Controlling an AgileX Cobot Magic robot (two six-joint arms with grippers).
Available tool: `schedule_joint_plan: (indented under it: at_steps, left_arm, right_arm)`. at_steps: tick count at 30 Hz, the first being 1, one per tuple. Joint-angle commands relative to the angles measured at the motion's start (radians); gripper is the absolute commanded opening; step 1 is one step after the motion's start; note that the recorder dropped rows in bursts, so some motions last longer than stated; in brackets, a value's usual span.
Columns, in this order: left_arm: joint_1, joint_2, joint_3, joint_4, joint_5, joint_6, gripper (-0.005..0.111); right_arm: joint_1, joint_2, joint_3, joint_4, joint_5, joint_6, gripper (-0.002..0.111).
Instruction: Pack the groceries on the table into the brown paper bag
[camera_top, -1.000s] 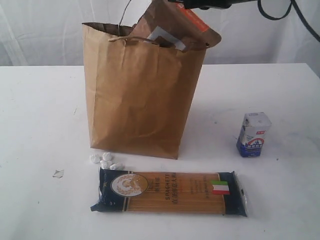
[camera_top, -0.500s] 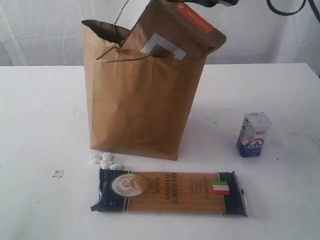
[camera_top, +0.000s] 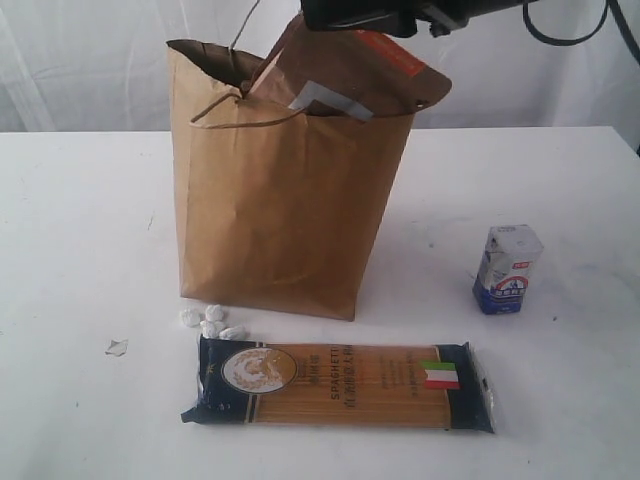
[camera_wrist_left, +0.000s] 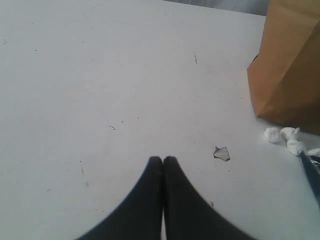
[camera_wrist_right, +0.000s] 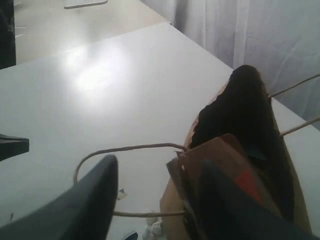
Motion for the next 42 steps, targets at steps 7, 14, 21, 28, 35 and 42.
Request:
schedule_joint_plan:
  at_steps: [7,14,21,28,35,42]
  left_arm:
    - [-0.006,-0.002,0.003,-0.004,-0.004,0.001,0.000]
    - [-0.006,-0.002,0.003,-0.004,-0.004,0.001,0.000]
    - [-0.006,-0.002,0.003,-0.004,-0.004,0.001,0.000]
    - [-0.006,-0.002,0.003,-0.004,-0.004,0.001,0.000]
    - [-0.006,-0.002,0.003,-0.004,-0.004,0.001,0.000]
    - [-0.006,-0.002,0.003,-0.004,-0.004,0.001,0.000]
  right_arm:
    - [-0.002,-0.003,-0.007,0.004,-0.082,0.005,0.021]
    - [-0.002,-0.003,-0.007,-0.003,-0.072,0.016,0.000]
    - [0.007,-0.012,-0.010,0.014,-0.024,0.023,0.000]
    - [0.037,-0.029,-0.010,0.056,-0.019,0.012,0.000]
    - [0.060,-0.002,-0.010,0.012,-0.009,0.007,0.000]
    - [0.060,0.071,-0.008,-0.042,-0.016,0.147,0.005]
